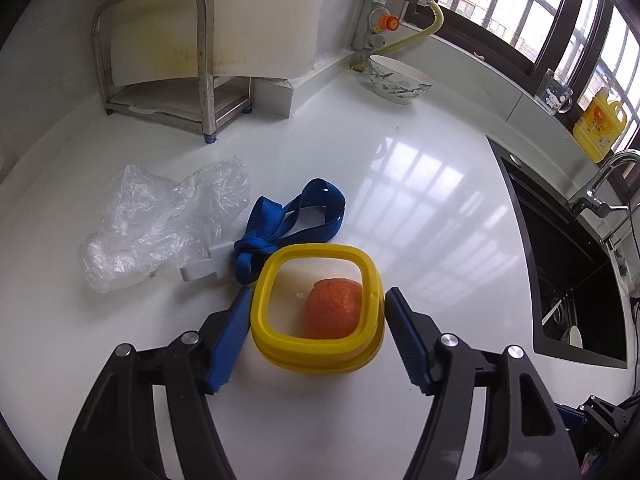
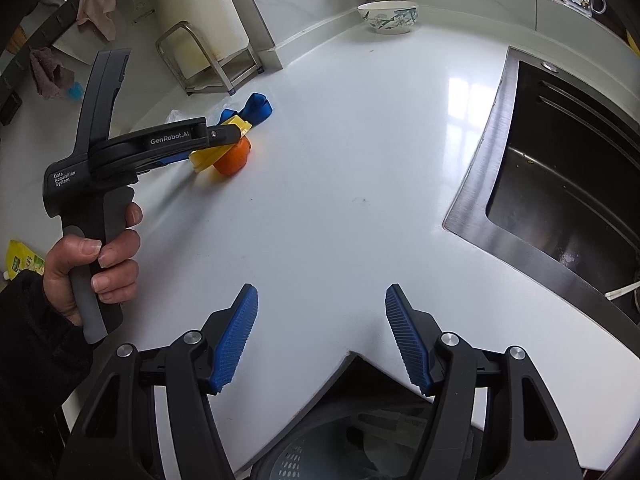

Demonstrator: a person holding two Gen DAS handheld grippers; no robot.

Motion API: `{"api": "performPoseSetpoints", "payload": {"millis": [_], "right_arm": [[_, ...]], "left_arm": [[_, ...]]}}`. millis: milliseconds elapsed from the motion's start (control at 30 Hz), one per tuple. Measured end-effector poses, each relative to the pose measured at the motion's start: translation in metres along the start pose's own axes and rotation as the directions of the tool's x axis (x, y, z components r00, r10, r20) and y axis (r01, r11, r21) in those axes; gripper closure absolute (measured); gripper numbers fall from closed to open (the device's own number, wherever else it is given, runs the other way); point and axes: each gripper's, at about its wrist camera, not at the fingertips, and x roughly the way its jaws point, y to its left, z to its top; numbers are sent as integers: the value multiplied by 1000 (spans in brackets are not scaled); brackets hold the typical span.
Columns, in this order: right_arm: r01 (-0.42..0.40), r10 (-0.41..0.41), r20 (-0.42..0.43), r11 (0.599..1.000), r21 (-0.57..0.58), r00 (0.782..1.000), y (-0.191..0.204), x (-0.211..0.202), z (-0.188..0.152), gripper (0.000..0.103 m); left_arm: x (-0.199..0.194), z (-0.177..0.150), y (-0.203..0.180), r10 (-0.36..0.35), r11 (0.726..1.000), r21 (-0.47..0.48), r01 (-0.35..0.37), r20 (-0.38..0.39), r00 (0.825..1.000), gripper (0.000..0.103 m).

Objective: Collect trash
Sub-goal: 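Reach and close the left tool on the rim of the yellow lid, then lift the yellow lid with the left tool while the right tool grasps the orange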

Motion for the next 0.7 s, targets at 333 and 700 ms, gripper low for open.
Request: {"api": "performPoseSetpoints", "payload": {"millis": [333, 700], "right_arm": [[-22, 22, 29, 1000, -12, 999, 8, 1, 11, 39], [-55, 60, 59, 995, -88, 996, 45, 27, 49, 39]], "left_arm": [[-43, -3, 7, 93, 996, -15, -92, 68, 993, 38], [-103, -51, 25, 266, 964, -55, -261, 124, 956, 38]]}}
